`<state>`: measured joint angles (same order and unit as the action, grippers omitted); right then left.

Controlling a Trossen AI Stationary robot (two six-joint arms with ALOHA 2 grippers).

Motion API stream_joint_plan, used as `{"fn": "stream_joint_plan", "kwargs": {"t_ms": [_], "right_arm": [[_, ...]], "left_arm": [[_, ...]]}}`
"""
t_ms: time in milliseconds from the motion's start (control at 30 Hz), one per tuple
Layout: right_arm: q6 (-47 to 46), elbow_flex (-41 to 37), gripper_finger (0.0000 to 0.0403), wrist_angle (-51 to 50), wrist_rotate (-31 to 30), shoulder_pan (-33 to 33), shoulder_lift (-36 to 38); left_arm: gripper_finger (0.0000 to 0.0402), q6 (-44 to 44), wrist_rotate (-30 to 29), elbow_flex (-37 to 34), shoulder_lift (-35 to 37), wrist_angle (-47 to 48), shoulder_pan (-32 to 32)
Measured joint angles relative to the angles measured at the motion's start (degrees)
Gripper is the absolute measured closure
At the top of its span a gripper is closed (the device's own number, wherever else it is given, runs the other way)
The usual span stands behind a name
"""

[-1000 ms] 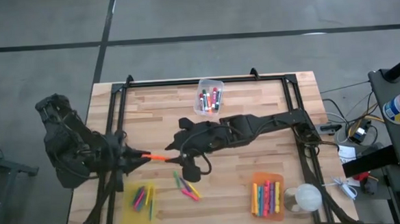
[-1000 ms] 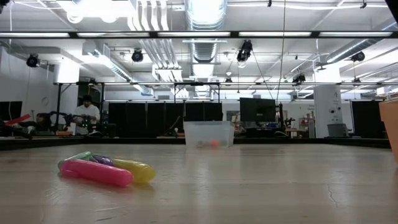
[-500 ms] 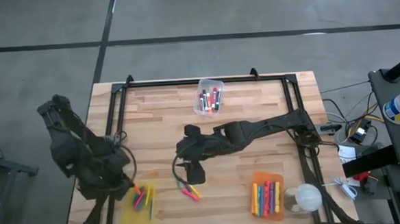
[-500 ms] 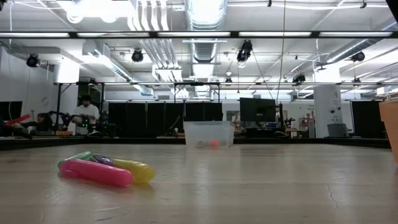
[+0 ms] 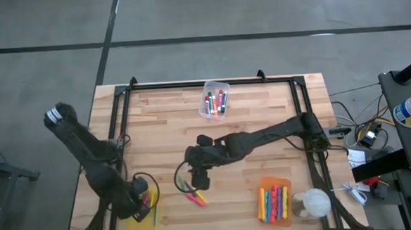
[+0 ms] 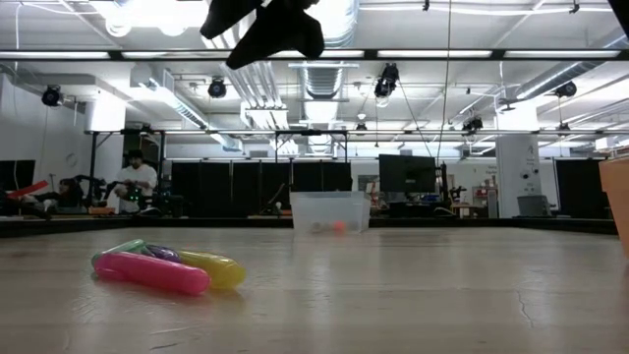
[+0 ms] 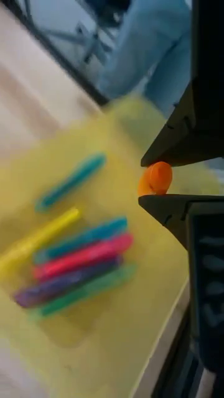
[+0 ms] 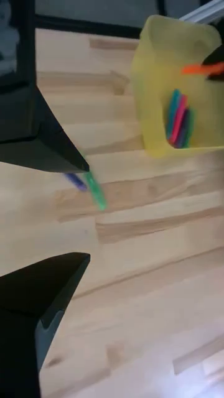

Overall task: Pick & Place Markers
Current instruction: Put the orange highlighter into the yellow bin, then put the yellow highlighter into the yellow bin

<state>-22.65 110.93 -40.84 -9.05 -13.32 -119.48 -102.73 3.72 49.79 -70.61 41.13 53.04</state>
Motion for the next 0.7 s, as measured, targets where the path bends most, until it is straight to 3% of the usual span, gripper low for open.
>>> {"fn": "stream_joint_plan", "kwargs": {"t_ms": [133, 467, 700], "right_arm": [[-2.2, -1.3, 0.0188, 1.7, 0.1, -0.3, 0.0], [-3.2, -1.7, 0.0188, 4.1, 0.2, -0.7, 0.0], [-4.0, -2.5, 0.0187, 4.4, 0.1, -0.7, 0.0]], "left_arm": [[0.0346, 1.0, 4.7, -4.5, -0.7, -2.9, 0.0], [0.0343, 0.9, 2.9, -8.9, 0.1, -4.1, -0.2], [0.0284, 0.6, 2.1, -8.5, 0.1, -4.5, -0.2]]}}
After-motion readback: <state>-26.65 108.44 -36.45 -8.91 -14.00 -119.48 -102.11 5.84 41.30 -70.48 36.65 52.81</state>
